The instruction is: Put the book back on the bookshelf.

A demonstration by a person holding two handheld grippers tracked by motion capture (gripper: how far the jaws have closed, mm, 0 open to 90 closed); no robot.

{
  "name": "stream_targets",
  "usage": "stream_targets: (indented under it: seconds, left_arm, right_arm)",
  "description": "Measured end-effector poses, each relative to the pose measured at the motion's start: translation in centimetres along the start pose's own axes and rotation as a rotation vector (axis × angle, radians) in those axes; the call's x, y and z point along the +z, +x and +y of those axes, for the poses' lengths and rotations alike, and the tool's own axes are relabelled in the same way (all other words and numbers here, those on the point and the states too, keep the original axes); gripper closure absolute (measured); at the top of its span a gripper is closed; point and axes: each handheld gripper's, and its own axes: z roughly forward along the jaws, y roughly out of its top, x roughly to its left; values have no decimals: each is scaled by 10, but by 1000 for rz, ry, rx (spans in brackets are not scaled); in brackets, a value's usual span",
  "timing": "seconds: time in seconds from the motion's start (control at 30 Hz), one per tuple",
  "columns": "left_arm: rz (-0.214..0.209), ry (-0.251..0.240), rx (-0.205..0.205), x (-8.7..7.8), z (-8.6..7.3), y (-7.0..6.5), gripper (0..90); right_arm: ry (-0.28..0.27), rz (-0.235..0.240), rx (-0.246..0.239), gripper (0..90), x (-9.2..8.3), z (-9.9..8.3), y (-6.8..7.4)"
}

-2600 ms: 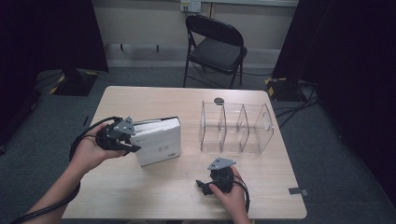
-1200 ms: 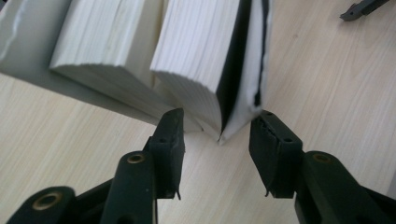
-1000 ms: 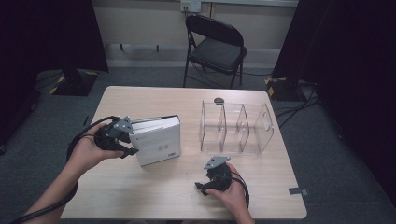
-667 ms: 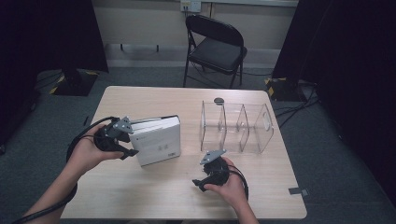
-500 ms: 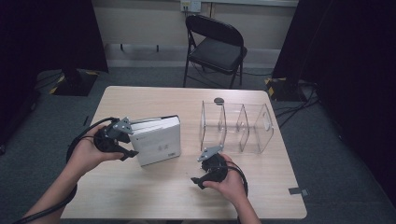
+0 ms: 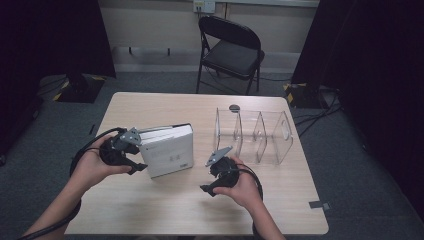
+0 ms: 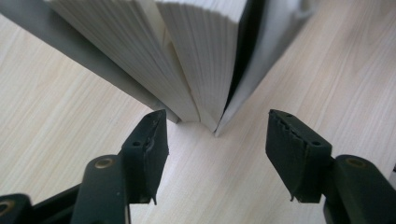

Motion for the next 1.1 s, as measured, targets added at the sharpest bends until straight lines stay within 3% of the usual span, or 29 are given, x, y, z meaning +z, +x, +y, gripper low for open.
stream_targets:
  seconds: [0.13, 0.43, 0.47, 0.87, 1.1]
  left_arm:
    - [4, 0, 3, 1, -1, -1, 366]
    - [-10, -7, -17, 3, -2, 0, 278]
    - [-14, 12, 3, 2, -2, 1, 271]
    - [-21, 4, -10, 4, -6, 1, 210]
    - [-29, -10, -24, 4, -8, 2, 192]
  right_arm:
    - [10, -3, -30, 180, -7, 14, -3]
    - [2, 11, -48, 179, -18, 40, -6]
    - [3, 10, -50, 179, -19, 42, -7]
    - [5, 28, -37, 179, -31, 66, -16]
    - [4, 23, -61, 180, -39, 79, -18]
